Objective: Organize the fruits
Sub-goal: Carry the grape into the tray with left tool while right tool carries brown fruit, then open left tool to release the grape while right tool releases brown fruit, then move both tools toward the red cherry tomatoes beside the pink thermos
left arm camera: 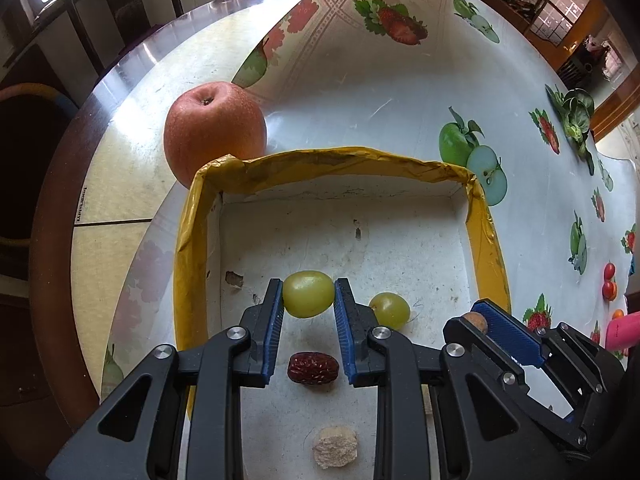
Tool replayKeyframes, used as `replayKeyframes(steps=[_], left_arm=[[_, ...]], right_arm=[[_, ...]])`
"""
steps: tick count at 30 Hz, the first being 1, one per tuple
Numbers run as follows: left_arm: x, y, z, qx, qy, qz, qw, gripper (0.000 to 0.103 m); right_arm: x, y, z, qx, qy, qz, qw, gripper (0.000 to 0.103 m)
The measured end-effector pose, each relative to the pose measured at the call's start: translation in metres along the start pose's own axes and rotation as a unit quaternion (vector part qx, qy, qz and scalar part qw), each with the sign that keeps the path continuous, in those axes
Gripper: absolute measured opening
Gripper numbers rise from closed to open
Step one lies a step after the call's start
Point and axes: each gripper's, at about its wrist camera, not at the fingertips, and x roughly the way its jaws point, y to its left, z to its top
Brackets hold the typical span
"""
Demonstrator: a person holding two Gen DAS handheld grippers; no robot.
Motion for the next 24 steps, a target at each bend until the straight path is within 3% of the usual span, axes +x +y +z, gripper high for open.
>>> replayKeyframes(steps=[10,12,16,24], left_arm=[[0.016,-0.002,-0.001,0.004,0.017,0.012,0.9998,0.024],[0.016,-0.004,-0.001,0.006,0.02,0.021,0.9996,0.03],[0.007,-0.005,-0.003,-0.001,0.008,0.024,0.9997,0.061],[-0.009,-0.004,-0.008,-0.007,-0.004,0.016,0.9998,0.061]], right_arm=[[0.022,-0.004,-0.004,0.0,0.023,-0.003,1.0,0.024],[0.023,-0.004,-0.004,-0.001,0.022,-0.003,1.0,0.025],[0.016,-0.002,-0.005,-0.001,0.015,0.002,1.0,0.043],[-0.015,-0.008,-0.016,0.007,-0.005,0.002,1.0,0.043]])
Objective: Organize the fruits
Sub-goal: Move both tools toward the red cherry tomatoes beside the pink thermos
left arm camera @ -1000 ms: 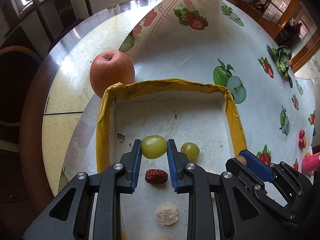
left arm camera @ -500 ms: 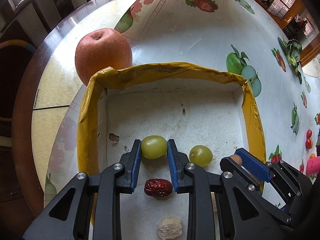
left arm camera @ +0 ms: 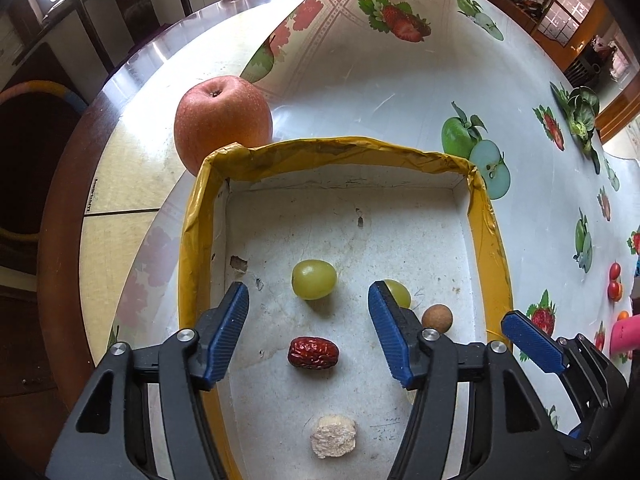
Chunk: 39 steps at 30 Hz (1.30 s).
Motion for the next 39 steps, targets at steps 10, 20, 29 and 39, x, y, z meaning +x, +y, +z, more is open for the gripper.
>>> replayKeyframes(steps=[10,20,29,39], left_arm=[[-0.032,-0.048,-0.018,0.022,-0.016,-0.033,0.9991,0.061],[-0.047,-0.131,-0.038,0.084,-0.016,-0.084,0.9928,0.061],[-0.049,-0.207,-0.065,0.141,-0.001,-0.114,0.9834,0.061],[-0.038,-0.265,-0.085,0.177,0.02,-0.132,0.975,0.061]], right_arm=[[-0.055,-0.041,-0.031,0.052,-0.031,-0.011,0.998,0.043],[-0.11,-0.124,-0.073,0.127,-0.05,-0.061,0.989,0.043],[-0.154,-0.206,-0.098,0.181,-0.07,-0.116,0.974,0.043],[-0.183,-0.309,-0.092,0.242,-0.091,-0.179,0.949,0.043]])
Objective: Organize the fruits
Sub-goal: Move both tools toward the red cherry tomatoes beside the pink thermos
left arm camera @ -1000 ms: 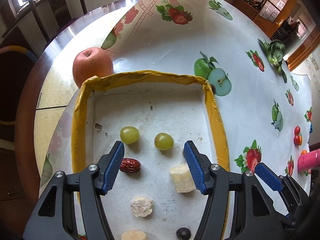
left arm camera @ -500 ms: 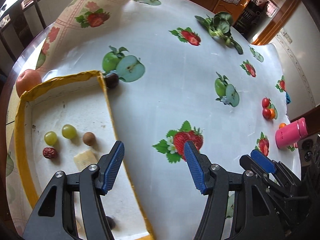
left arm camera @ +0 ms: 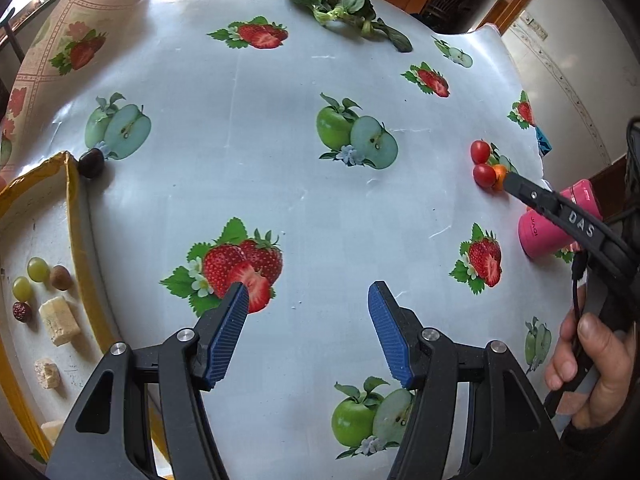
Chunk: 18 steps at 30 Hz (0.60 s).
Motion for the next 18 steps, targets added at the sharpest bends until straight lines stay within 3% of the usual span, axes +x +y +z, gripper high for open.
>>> replayKeyframes(steps=[5,15,18], left_arm=[[0.013,-0.019,0.007,0.004,0.005,-0.013,0.9999,0.061],[0.042,-0.052,0.019,0.023,0.02,-0.039,0.9988,0.061],[0.049,-0.064,0.026,0.03,0.02,-0.046,0.9983,0.061]], right_arm=[[0.031,-0.031,0.033,0.025,0.007,-0.055,0.998,0.043],[0.091,-0.039,0.063,0.002,0.035,-0.096,0.995,0.04],[0.092,-0.039,0.065,-0.001,0.036,-0.095,0.995,0.025]])
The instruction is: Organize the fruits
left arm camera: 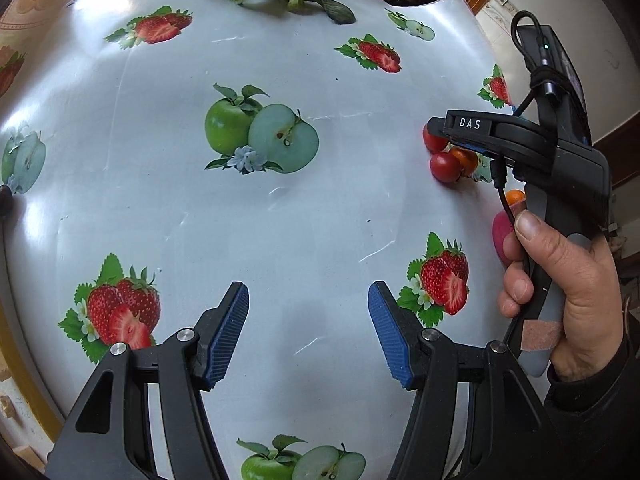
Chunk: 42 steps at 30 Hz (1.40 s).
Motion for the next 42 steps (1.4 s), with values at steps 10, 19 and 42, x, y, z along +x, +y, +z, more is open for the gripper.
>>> replayKeyframes(steps=[10,19,42], left_arm=[[0.037,-0.061,0.03,0.05,0.012,-0.022,0.9984,0.061],[0.071,-0.101,0.059,0.064,0.013,-0.031,0.9974,0.061],[0.059,-0.089,0.046,0.091,0.0,-0.01,0.9958,0.032]], right_arm=[[-0.116,-0.022,-0.042,0.021,-0.086,0.094,0.992,0.025],[-0.175,-0.044,-0.088,0.045,-0.103,0.135,0.984,0.025],[-0.19,-0.051,-0.148,0.066,-0.067,0.152,0.984,0.017]])
